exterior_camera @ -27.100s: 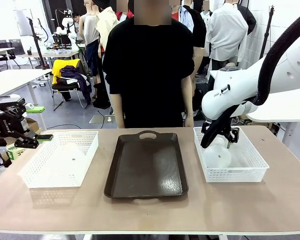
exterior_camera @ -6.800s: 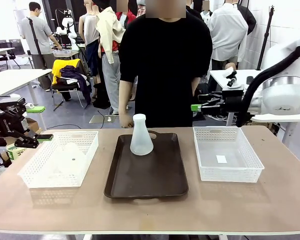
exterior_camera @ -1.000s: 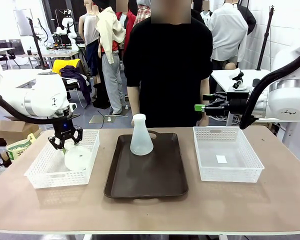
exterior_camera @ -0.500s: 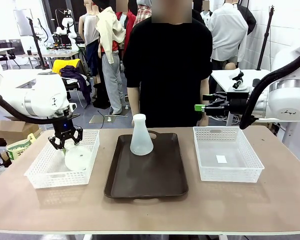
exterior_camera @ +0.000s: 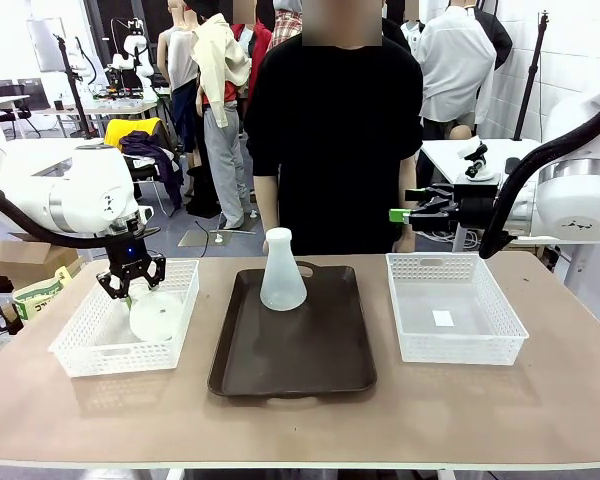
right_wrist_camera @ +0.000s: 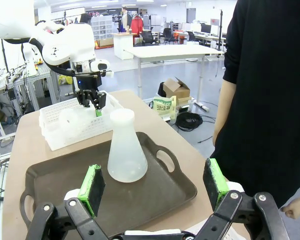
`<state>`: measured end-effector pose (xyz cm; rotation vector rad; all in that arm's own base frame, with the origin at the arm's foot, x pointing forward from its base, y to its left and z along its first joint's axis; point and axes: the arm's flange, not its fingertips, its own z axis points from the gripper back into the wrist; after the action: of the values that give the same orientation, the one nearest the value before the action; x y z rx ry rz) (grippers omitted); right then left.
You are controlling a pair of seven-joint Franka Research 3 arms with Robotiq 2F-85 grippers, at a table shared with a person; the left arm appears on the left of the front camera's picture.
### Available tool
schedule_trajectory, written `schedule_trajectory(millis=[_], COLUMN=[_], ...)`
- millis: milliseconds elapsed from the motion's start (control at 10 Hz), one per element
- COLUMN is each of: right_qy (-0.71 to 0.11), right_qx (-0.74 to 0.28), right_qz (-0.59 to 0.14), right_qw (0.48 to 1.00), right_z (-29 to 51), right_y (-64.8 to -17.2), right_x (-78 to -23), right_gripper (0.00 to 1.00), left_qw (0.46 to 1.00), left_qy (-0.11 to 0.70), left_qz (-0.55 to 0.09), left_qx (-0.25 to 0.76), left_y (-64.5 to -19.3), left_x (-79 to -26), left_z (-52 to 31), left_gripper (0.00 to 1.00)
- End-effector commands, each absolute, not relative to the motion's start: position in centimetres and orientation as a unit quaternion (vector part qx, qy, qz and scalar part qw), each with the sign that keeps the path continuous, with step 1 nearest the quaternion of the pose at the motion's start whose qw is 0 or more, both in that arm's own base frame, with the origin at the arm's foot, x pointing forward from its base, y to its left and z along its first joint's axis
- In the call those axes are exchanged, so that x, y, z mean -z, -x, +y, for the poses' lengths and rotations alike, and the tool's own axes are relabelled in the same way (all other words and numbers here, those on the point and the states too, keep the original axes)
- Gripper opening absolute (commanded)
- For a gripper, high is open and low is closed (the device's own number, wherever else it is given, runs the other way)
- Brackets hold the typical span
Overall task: Prepare the laboratory tools.
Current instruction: Place the picked Big flask upright in the Handle tray as directed by the person.
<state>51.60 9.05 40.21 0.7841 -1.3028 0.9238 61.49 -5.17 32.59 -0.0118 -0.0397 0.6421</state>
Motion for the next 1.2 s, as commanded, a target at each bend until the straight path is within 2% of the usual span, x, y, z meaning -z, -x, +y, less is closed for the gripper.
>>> schedule_trajectory(millis=[0, 1100], right_qy=[-0.339, -0.339], right_qx=[-0.402, -0.402], right_qz=[-0.567, -0.567], right_qw=[0.635, 0.635], right_z=[9.17, 9.17], right_y=[-51.56, -51.56], right_x=[-40.26, -40.26], right_gripper=[1.0, 1.0], left_qw=[0.95, 0.95], left_qy=[0.004, 0.004], left_qz=[-0.02, -0.02], left_qx=[-0.313, -0.313], left_y=[-61.47, -61.47], left_x=[-32.6, -32.6], left_z=[-5.22, -5.22], left_gripper=[0.0, 0.0])
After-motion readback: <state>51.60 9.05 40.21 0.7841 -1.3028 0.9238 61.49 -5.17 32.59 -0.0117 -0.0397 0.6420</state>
